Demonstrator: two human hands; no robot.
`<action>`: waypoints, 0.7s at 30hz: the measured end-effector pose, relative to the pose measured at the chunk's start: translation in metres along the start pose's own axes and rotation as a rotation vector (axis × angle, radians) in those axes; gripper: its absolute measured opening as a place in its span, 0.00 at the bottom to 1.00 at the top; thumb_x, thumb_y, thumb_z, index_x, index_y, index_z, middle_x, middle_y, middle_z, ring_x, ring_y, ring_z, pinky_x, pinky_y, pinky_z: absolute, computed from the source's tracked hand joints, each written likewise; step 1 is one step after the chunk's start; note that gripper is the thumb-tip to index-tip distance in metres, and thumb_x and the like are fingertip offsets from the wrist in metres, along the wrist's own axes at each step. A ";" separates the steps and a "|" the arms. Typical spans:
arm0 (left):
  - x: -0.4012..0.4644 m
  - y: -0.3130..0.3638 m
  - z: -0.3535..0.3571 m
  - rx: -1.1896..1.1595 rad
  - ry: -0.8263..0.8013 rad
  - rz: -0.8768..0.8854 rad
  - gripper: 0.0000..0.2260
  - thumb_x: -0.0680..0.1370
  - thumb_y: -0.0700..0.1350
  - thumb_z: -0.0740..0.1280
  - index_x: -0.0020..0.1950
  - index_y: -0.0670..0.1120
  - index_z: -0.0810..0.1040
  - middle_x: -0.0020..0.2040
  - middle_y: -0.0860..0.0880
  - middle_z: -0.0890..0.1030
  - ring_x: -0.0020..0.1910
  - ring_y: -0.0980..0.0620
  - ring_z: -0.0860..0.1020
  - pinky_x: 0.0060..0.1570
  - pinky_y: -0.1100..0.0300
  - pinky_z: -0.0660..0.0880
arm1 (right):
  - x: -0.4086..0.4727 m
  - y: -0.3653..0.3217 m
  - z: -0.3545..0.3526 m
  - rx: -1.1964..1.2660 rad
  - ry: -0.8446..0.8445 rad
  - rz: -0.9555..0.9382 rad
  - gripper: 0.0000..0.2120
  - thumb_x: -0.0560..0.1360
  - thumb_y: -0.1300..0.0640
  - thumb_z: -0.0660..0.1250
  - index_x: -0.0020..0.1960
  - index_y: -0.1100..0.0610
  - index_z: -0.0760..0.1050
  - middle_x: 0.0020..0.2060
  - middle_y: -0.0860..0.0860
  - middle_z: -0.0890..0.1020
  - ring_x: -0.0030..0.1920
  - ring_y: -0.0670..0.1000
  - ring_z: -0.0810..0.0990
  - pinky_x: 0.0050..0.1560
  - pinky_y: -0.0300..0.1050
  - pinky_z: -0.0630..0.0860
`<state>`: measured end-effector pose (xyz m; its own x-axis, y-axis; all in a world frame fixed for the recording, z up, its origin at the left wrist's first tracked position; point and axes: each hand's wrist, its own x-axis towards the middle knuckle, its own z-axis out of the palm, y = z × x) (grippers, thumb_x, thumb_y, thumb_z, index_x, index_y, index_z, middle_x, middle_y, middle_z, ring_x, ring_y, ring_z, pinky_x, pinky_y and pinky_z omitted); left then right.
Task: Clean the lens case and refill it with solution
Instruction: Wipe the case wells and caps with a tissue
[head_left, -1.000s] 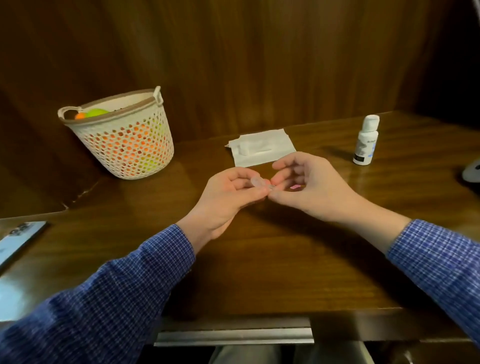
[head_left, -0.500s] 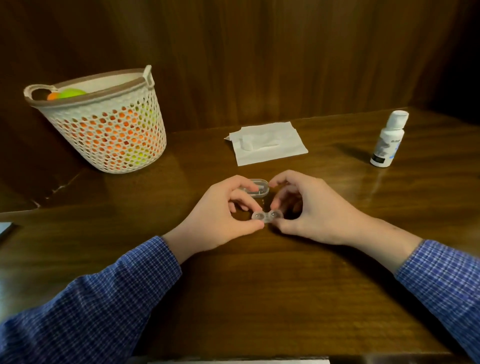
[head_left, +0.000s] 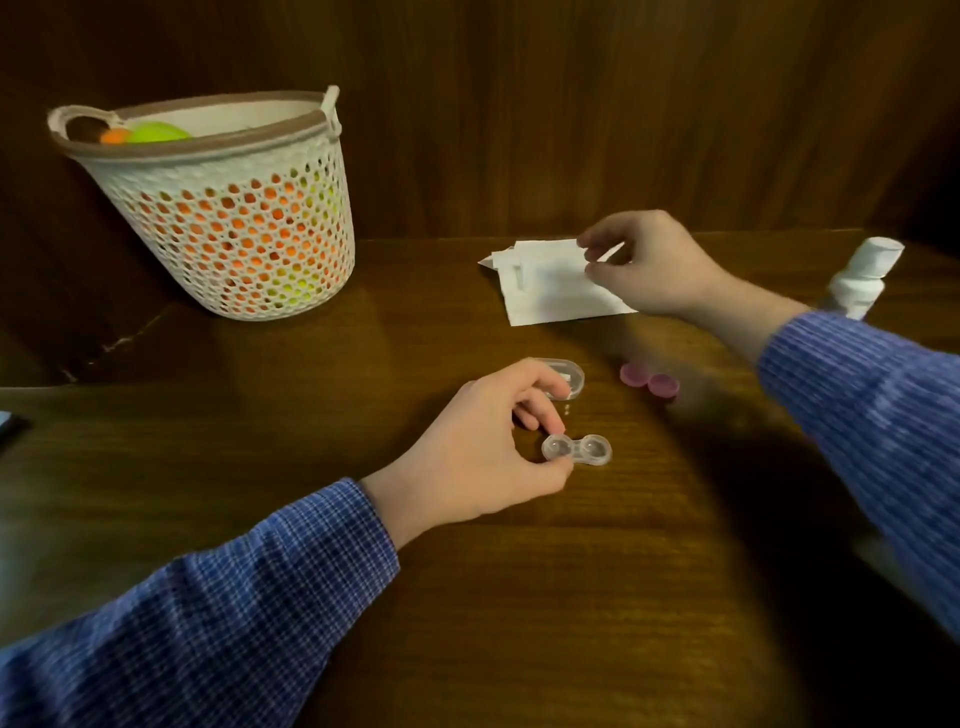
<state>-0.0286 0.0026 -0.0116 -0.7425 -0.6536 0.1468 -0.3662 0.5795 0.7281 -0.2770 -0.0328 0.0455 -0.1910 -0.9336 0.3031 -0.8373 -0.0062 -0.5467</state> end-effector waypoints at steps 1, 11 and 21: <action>0.000 0.000 0.000 0.001 -0.001 0.006 0.24 0.72 0.48 0.78 0.65 0.58 0.74 0.49 0.61 0.83 0.55 0.65 0.78 0.53 0.68 0.73 | 0.014 0.005 0.010 -0.043 -0.035 0.026 0.16 0.79 0.61 0.69 0.66 0.56 0.78 0.60 0.53 0.82 0.51 0.51 0.81 0.46 0.35 0.75; 0.001 -0.005 0.001 0.016 -0.011 0.018 0.23 0.72 0.52 0.77 0.64 0.60 0.74 0.50 0.62 0.81 0.55 0.65 0.76 0.52 0.69 0.72 | 0.065 0.013 0.059 -0.426 -0.080 0.013 0.18 0.78 0.45 0.68 0.65 0.51 0.79 0.65 0.57 0.74 0.68 0.63 0.66 0.67 0.60 0.66; 0.001 -0.003 0.002 0.006 -0.003 0.034 0.22 0.72 0.52 0.76 0.64 0.59 0.74 0.48 0.62 0.82 0.55 0.65 0.76 0.53 0.68 0.70 | 0.051 0.007 0.045 -0.092 0.005 0.017 0.08 0.75 0.62 0.71 0.48 0.50 0.77 0.46 0.48 0.80 0.53 0.54 0.80 0.50 0.48 0.78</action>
<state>-0.0298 0.0010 -0.0154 -0.7563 -0.6321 0.1689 -0.3443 0.6039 0.7189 -0.2690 -0.0967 0.0219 -0.2081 -0.9316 0.2980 -0.8772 0.0430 -0.4782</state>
